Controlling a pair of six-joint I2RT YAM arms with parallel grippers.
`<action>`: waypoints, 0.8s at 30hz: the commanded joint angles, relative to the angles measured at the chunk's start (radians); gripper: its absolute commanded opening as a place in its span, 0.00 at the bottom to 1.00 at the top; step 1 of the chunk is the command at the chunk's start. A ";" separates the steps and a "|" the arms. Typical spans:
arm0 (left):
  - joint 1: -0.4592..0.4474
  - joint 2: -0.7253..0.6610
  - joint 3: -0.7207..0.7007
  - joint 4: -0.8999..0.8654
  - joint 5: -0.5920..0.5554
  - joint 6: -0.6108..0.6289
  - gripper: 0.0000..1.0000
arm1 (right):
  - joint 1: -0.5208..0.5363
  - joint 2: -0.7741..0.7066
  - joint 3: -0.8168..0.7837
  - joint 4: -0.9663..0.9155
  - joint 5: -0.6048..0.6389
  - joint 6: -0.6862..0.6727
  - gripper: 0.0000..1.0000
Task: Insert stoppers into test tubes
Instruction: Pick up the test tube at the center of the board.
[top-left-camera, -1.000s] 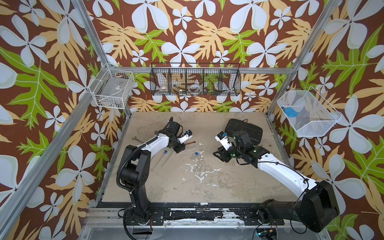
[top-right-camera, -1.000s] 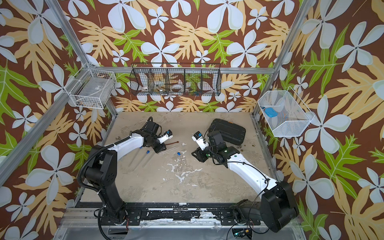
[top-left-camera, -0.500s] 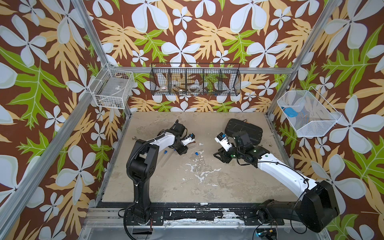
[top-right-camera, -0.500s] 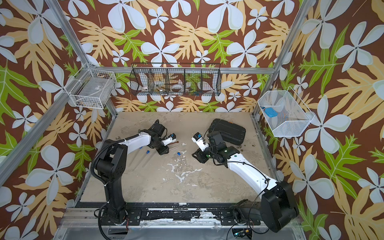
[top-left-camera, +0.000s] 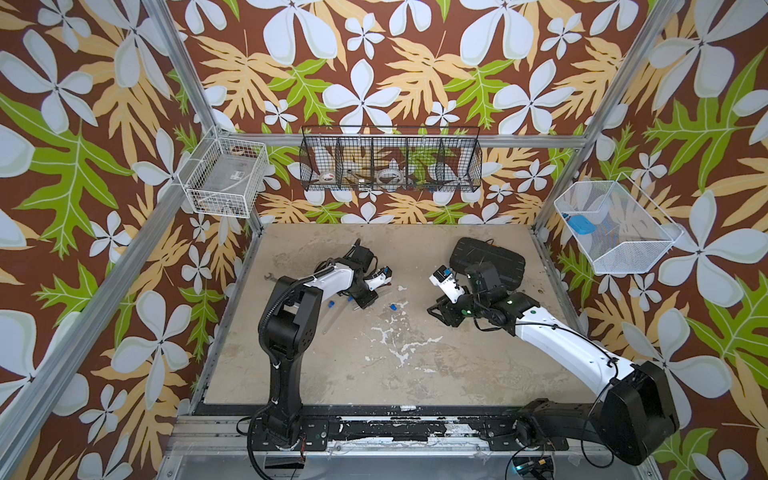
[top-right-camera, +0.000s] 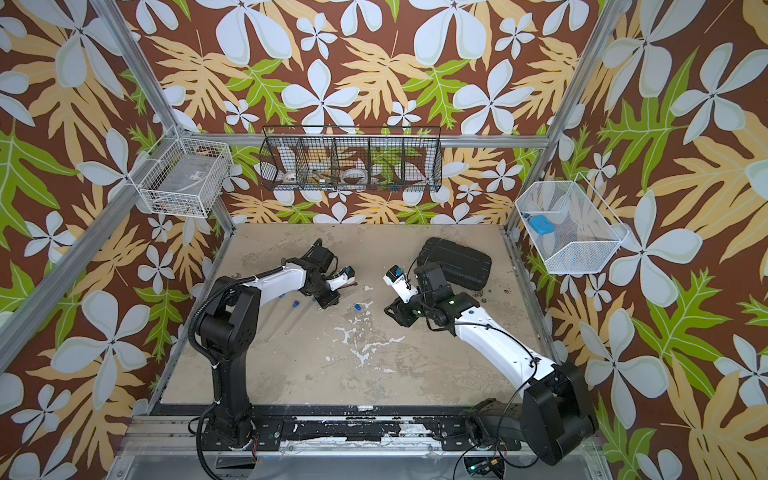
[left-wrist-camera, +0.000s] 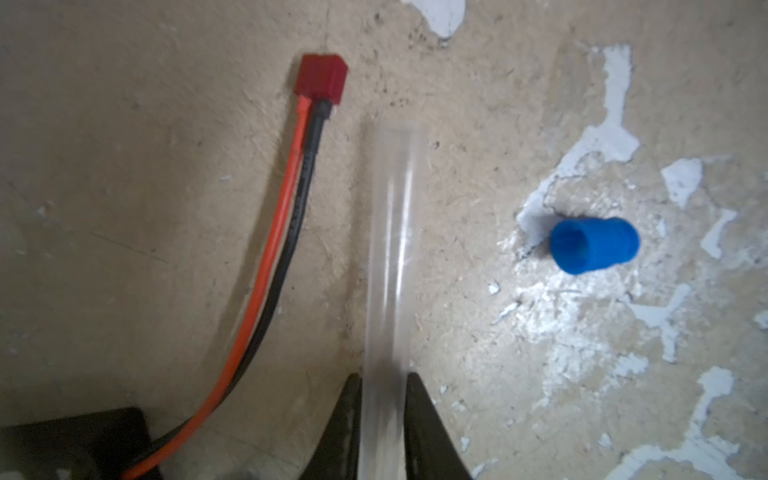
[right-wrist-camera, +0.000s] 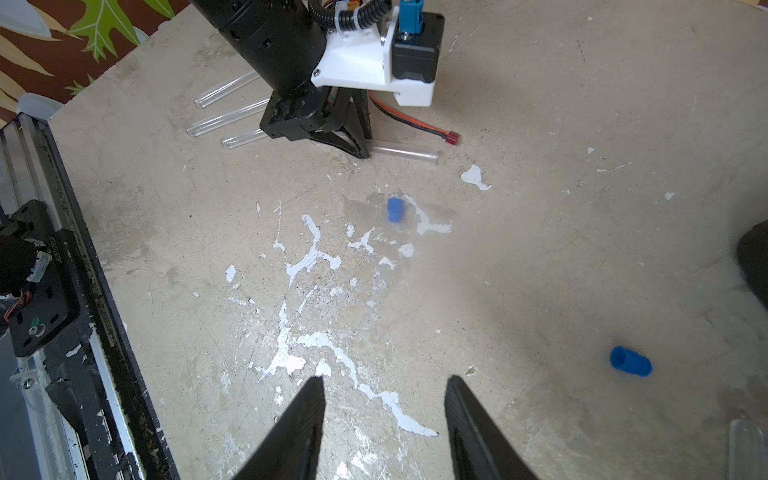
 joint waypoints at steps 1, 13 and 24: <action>-0.005 0.018 -0.001 -0.043 -0.036 0.003 0.17 | 0.000 -0.009 0.002 -0.009 0.005 0.008 0.50; -0.012 -0.065 -0.015 -0.025 -0.021 0.004 0.05 | -0.026 -0.097 -0.050 0.045 0.008 0.074 0.50; -0.057 -0.386 -0.237 0.150 0.033 -0.034 0.00 | -0.071 -0.266 -0.148 0.229 0.068 0.410 0.52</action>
